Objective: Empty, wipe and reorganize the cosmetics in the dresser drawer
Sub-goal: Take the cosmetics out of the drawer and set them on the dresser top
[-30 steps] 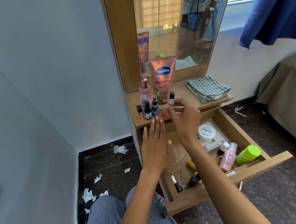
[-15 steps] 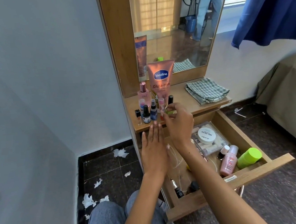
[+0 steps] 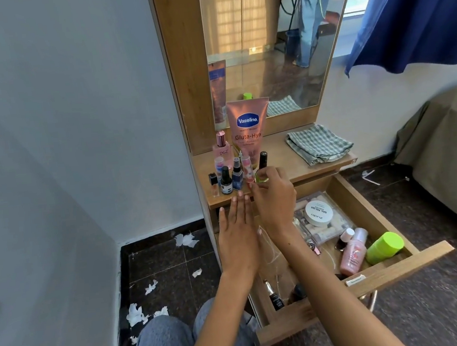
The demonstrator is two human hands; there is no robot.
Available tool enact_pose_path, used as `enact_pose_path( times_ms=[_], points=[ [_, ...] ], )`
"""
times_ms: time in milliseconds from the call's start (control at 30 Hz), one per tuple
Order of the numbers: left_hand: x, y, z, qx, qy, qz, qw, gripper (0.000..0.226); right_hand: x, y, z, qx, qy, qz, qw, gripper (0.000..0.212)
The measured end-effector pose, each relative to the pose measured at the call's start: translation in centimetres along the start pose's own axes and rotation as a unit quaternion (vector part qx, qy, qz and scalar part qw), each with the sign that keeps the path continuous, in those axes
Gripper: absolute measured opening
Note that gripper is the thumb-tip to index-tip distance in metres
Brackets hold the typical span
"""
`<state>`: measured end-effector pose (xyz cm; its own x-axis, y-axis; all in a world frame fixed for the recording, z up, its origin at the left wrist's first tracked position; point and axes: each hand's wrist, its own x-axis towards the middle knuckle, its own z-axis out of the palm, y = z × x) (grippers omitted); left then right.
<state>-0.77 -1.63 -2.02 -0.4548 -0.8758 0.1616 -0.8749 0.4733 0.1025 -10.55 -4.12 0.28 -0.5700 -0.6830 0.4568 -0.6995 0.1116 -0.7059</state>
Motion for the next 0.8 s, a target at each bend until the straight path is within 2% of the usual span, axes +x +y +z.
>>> enact_pose_path(
  times_ms=[400,800],
  points=[
    [0.1,0.0,0.1,0.000,-0.002,-0.003,1.000,0.072,-0.7,1.3,0.3,0.031,0.010,-0.016,0.999,0.009],
    [0.2,-0.1,0.6,-0.005,0.005,0.004,1.000,0.071,-0.4,1.0,-0.3,0.008,-0.022,0.026,0.999,0.008]
  ],
)
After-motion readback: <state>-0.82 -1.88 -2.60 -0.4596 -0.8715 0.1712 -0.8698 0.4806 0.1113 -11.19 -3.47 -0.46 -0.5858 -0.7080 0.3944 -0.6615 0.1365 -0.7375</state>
